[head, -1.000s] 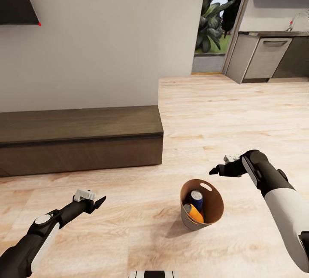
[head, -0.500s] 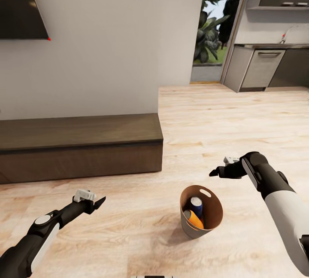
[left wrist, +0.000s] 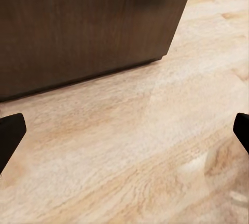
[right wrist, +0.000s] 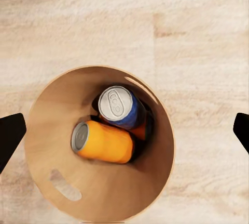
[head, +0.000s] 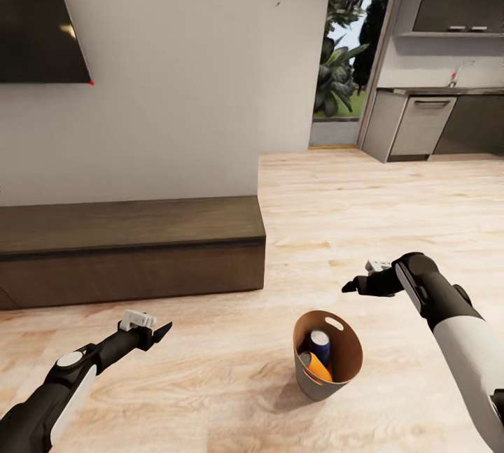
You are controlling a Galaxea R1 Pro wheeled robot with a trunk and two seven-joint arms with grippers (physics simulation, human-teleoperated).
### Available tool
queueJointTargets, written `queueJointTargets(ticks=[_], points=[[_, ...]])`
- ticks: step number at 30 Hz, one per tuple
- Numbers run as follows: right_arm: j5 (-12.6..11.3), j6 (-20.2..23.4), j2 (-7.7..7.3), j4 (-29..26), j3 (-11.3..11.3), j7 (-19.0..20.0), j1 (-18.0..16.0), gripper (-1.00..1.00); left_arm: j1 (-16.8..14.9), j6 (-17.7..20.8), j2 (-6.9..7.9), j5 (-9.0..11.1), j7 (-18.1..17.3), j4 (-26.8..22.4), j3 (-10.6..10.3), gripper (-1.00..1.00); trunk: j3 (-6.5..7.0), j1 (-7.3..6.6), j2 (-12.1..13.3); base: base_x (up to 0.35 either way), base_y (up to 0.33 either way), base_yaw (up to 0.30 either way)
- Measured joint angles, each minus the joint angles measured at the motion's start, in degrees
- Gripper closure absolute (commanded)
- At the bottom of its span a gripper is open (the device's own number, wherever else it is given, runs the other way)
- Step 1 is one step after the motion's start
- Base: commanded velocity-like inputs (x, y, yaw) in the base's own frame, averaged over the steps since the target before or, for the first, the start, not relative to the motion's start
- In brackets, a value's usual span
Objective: Put the three can of soda from the living room inside the tash can in the kitchen.
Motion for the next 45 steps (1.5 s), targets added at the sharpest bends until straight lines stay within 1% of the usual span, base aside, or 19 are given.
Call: queueJointTargets(ticks=[7, 16, 27, 30, 36, 42, 45], points=[[0.0, 0.0, 0.02, -0.9, 0.0, 0.0, 1.6, -1.0, 0.0, 0.0, 0.0, 0.0, 0.1, 0.0, 0.0, -1.0, 0.93, -0.18, 0.1, 0.0, 0.0, 0.0], [0.0, 0.0, 0.02, -1.3, -0.1, -0.1, 3.9, -1.0, 0.0, 0.0, 0.0, 0.0, 0.7, 0.0, 0.0, -1.0, 1.73, -2.15, 3.7, 0.0, 0.0, 0.0], [0.0, 0.0, -0.02, -1.7, -0.1, -0.1, 5.0, -1.0, 0.0, 0.0, -0.13, 0.0, 0.8, 0.0, 0.0, -1.0, 2.71, -4.56, 8.1, 0.0, 0.0, 0.0], [0.0, 0.0, -0.01, -2.9, -0.1, -0.1, 5.5, -1.0, 0.0, 0.0, -0.13, 0.0, 0.8, 0.0, 0.0, -1.0, 2.97, -5.22, 9.3, 0.0, 0.0, 0.0], [0.1, 0.0, 0.06, -6.6, -0.1, -0.1, 7.8, -1.0, 0.0, 0.0, -0.14, 0.0, 0.8, 0.0, 0.0, -1.0, 3.5, -6.54, 11.7, 0.0, 0.0, 0.0], [0.1, 0.0, 0.07, -7.6, 0.0, -0.1, 8.5, -1.0, 0.0, 0.0, -0.12, 0.0, 0.8, 0.0, 0.0, -1.0, 4.03, -7.86, 14.1, 0.0, 0.0, 0.0], [0.2, 0.0, 0.02, -7.9, -0.1, -0.1, 9.9, -1.0, 0.0, 0.0, -0.16, 0.2, 0.8, -0.4, 0.0, -1.0, 4.3, -8.52, 15.3, 0.0, 0.0, 0.0]])
